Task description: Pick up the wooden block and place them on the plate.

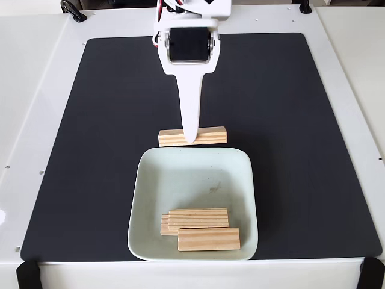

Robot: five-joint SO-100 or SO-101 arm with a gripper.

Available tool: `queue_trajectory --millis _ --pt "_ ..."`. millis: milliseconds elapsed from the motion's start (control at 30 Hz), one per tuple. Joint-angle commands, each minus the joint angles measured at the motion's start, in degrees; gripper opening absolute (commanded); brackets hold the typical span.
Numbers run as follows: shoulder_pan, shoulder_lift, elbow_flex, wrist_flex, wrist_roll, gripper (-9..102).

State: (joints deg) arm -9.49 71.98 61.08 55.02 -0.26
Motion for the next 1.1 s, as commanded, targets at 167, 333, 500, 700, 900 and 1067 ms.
queue_trajectory --millis 167,333,500,700,900,1067 --pt "2.7 0.2 -3.2 0.4 -1.7 -1" --pt "3.3 0.2 -2.9 0.2 -1.8 -1" --pt "2.8 0.1 -2.6 -0.4 -1.8 -1" --pt "1.1 0.0 -2.8 -0.4 -1.4 -1" --pt "0.3 -0.5 -3.3 -0.4 -1.3 -1" --pt "0.1 -5.2 -6.7 -0.4 -1.2 -1"
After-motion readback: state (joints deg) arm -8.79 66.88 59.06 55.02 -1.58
